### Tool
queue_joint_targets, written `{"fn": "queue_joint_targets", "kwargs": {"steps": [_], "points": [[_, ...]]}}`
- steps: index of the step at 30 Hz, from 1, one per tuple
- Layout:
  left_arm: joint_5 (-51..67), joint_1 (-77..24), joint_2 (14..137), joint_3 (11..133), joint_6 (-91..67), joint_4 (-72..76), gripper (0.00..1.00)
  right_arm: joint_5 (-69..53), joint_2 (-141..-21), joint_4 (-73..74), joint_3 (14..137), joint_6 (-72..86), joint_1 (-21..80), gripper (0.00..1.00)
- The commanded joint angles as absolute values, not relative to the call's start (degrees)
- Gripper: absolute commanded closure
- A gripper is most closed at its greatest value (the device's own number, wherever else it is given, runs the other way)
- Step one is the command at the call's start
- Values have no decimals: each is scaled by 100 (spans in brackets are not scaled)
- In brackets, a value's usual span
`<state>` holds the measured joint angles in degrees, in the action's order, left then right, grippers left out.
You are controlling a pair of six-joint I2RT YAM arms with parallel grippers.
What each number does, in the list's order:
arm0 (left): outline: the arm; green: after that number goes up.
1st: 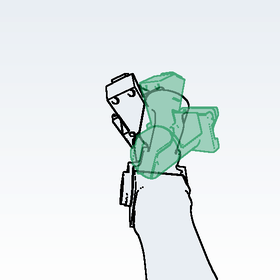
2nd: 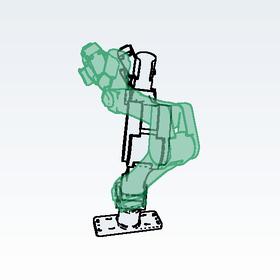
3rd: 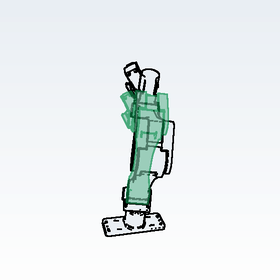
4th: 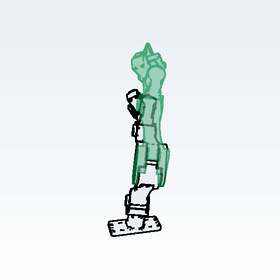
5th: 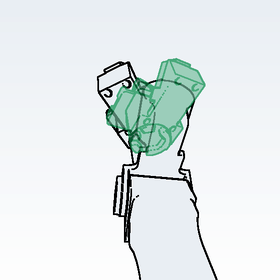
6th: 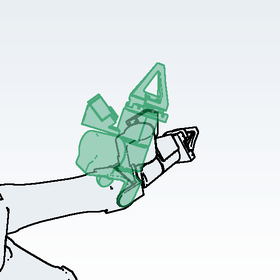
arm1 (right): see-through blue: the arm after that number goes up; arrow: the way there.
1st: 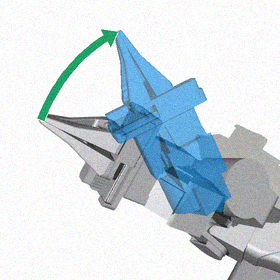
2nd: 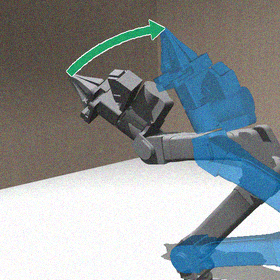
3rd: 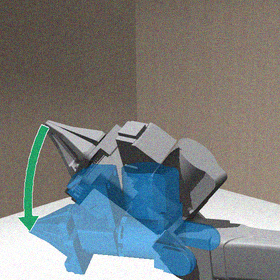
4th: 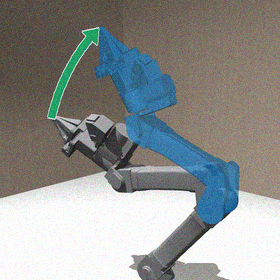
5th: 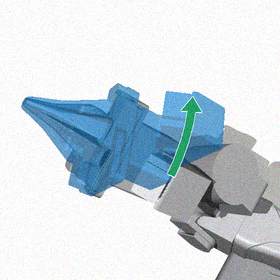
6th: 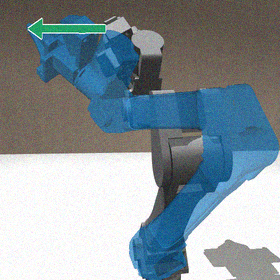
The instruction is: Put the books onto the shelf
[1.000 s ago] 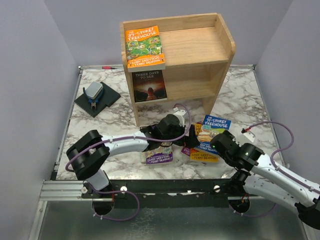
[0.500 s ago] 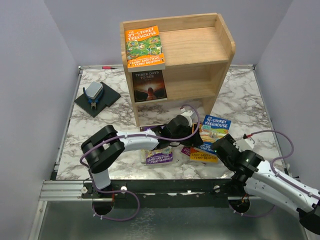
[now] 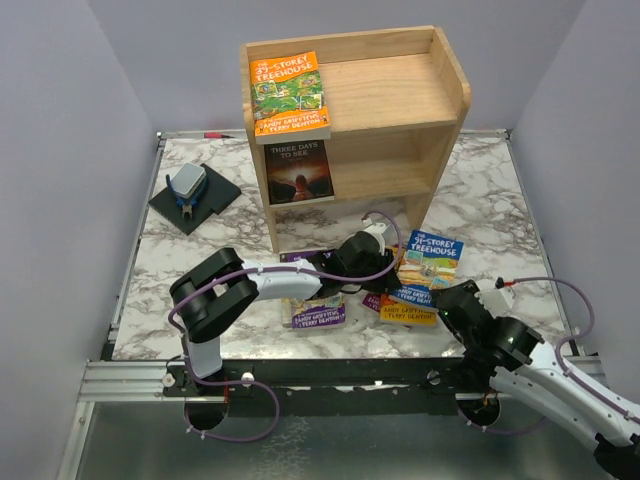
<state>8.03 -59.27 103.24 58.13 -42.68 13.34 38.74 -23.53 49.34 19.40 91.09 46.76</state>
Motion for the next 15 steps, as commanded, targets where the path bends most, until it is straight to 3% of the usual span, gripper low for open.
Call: {"fn": "queue_joint_targets", "kwargs": {"steps": [1,7,12,15], "points": [[729,-5963,10409,5799,-4254,1435,71,3981,-2110,5140,1871,9220,4653,60],[644,-5964,10390,5678,-4250,1434,71,4075,-1780,5375,1981,9185,4654,99],[641,-5962,10347,5626,-4245,1433,70,4211,-1566,5508,2276,8858,4650,99],[670,-5961,10238,5618,-4278,1434,59,4253,-1537,5579,2576,8583,4649,99]]}}
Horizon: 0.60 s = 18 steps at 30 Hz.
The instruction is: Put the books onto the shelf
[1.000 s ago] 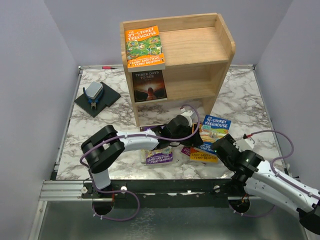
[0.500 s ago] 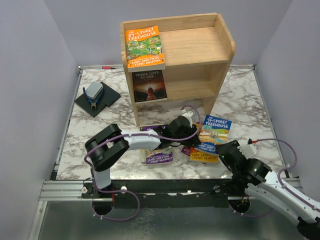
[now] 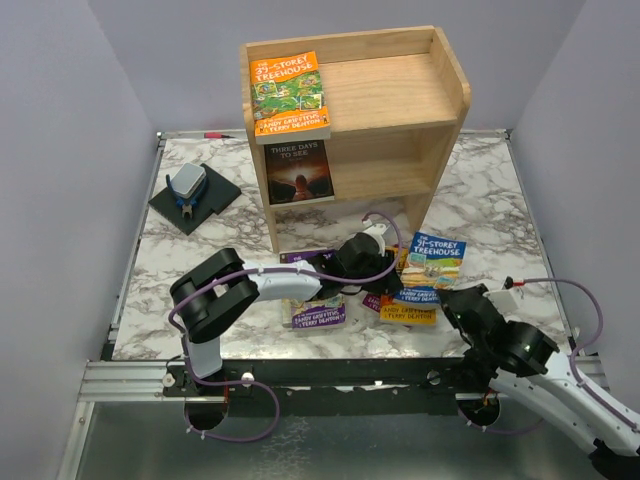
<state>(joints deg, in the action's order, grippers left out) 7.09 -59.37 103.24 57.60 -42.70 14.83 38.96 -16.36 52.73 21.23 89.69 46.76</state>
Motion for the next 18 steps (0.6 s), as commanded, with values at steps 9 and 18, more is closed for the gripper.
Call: {"fn": "queue_joint_targets", "kwargs": {"steps": [9,18], "points": [[773,-5959,9630,5494,-4506,1437,20,4197,-1670,5651,3559,7458,4649,99],[1222,-5951,8718,5376,-5018,1592,4,3456,-1530,4835,4189,5908,4649,99]]}}
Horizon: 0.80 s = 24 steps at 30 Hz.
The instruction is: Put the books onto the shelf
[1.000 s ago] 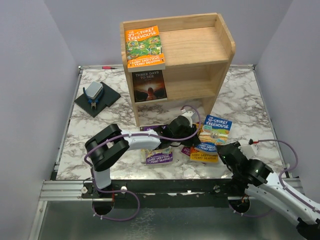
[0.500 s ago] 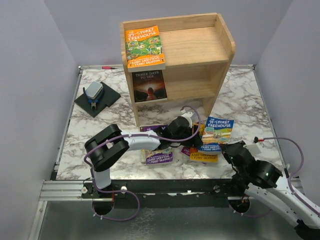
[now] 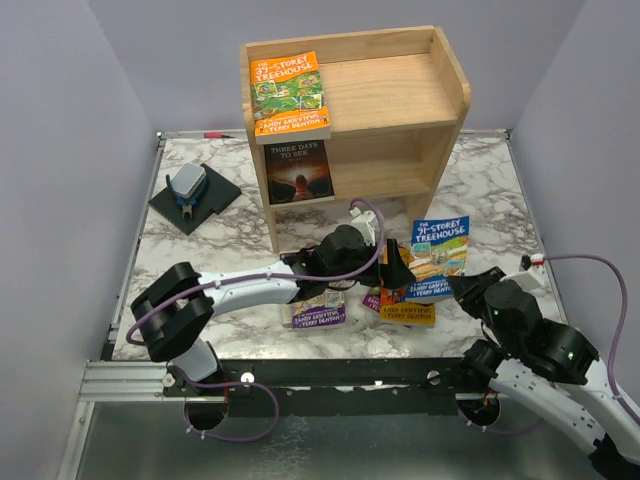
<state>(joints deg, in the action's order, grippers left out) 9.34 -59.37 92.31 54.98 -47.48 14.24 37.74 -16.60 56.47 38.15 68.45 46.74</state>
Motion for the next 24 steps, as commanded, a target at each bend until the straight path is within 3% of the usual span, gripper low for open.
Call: {"fn": "queue_joint_targets", "kwargs": {"steps": [1,14,24], "points": [[1260,-5943,8568,5360,-5049,1598,3,3347,-1544,4769,4279,5781,4649,99],[1469,-5891,7295,4679,-5678,1793,1,1309,-1782,3623,5157,4592,4649,99],[1395,-5872,6301,4514,-5722,1780,1,640,-2223,3224,5741,4123,4649,99]]}}
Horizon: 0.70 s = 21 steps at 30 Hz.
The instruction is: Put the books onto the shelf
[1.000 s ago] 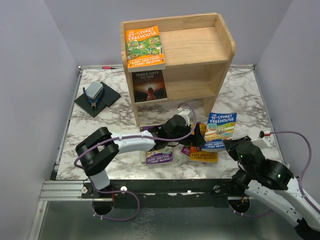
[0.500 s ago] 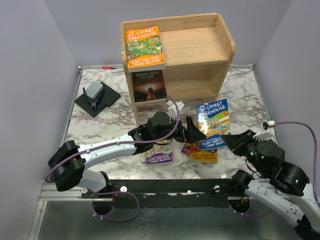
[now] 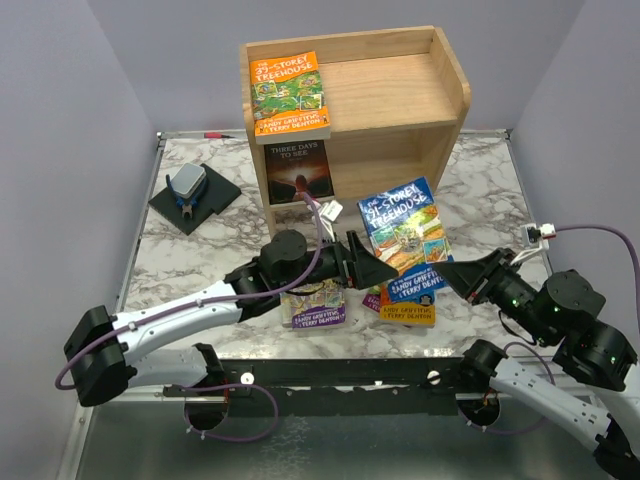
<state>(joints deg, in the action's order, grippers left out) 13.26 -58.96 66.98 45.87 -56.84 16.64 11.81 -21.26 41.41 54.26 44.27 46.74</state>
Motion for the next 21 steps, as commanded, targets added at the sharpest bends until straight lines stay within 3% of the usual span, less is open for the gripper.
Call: {"fn": "queue_joint_targets", "kwargs": {"steps": [1,21], "points": [[1402,-5877,6205,4511,-5718,1780,1,600,-2288,3191,5798,4086,4649,99],[-28,-5854,4325,5358,-2793,-1486,1,740,-4142,2700,8099,3506,4649,99]]}}
